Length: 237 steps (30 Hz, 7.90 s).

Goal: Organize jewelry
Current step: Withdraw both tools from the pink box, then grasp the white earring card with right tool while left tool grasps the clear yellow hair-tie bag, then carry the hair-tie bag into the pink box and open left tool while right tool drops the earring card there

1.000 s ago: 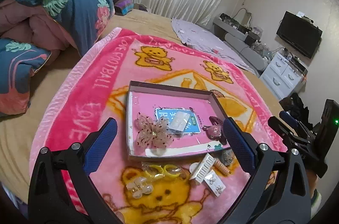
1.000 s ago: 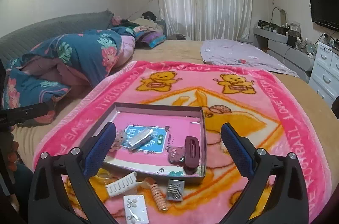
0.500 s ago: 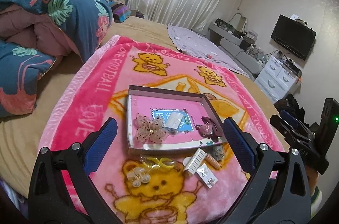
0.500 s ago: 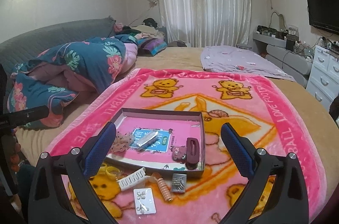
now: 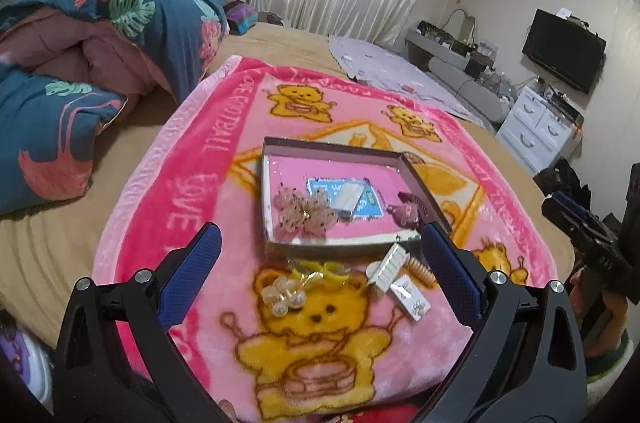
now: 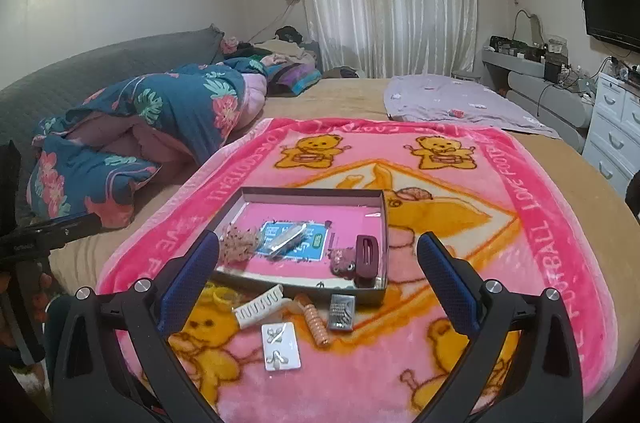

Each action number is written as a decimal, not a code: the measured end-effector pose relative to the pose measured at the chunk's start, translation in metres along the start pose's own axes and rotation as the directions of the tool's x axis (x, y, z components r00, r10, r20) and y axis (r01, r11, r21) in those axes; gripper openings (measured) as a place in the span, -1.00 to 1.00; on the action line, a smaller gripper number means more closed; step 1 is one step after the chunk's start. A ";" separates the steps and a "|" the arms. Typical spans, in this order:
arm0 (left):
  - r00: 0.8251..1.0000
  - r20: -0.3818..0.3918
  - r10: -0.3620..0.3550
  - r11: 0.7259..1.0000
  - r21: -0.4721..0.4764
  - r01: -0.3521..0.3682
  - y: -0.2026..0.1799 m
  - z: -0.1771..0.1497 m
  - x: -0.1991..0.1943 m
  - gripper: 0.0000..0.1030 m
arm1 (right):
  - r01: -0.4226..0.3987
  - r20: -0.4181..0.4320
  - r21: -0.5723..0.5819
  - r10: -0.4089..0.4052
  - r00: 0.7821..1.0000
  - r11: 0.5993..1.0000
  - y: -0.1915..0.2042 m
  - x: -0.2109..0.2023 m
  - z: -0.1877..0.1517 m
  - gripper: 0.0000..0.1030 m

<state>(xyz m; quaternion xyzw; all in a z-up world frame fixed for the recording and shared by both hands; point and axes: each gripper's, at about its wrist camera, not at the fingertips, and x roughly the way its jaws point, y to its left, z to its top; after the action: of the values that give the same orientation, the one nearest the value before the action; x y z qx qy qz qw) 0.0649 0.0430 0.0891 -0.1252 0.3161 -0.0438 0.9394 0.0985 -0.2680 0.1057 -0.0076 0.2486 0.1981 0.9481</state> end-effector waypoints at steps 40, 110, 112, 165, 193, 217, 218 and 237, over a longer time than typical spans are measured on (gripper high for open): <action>0.980 -0.181 0.087 0.991 0.117 -0.066 -0.007 -0.068 0.037 0.82 | -0.069 -0.215 -0.095 0.047 0.975 0.993 0.024 0.019 -0.087 0.91; 0.945 -0.324 0.040 0.982 0.187 0.023 -0.013 -0.064 0.166 0.23 | -0.138 -0.378 -0.076 0.100 0.920 0.988 0.025 0.119 -0.132 -0.24; 0.946 -0.322 0.038 0.982 0.187 0.024 -0.013 -0.065 0.163 0.22 | -0.135 -0.365 -0.053 0.106 0.925 0.989 0.020 0.111 -0.129 -0.24; 0.980 -0.199 0.002 0.945 0.320 0.063 -0.045 -0.003 0.125 -0.43 | -0.087 -0.136 0.064 0.095 0.986 0.994 -0.039 0.074 -0.037 -0.24; 0.970 -0.210 -0.121 0.962 0.218 0.167 -0.066 0.039 0.188 -0.43 | -0.117 -0.029 0.041 0.118 0.993 0.992 -0.043 0.125 0.061 -0.24; 0.940 -0.334 -0.070 0.955 0.250 0.159 -0.062 -0.003 0.234 -0.25 | -0.082 -0.237 0.082 0.099 0.966 0.993 -0.061 0.210 0.010 -0.24; 0.940 -0.334 -0.068 0.955 0.250 0.158 -0.062 -0.003 0.234 -0.11 | -0.080 -0.246 0.082 0.098 0.964 0.993 -0.060 0.213 0.008 -0.24; 0.969 -0.244 -0.039 0.965 0.241 0.100 -0.047 0.019 0.201 0.52 | -0.074 -0.266 0.117 0.103 0.959 0.990 -0.062 0.212 -0.003 0.25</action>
<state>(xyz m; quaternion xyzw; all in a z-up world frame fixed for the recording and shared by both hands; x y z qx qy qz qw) 0.2361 -0.0309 -0.0008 -0.0100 0.4133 -0.1312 0.9010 0.2904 -0.2468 -0.0028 0.0267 0.3862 0.2239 0.8944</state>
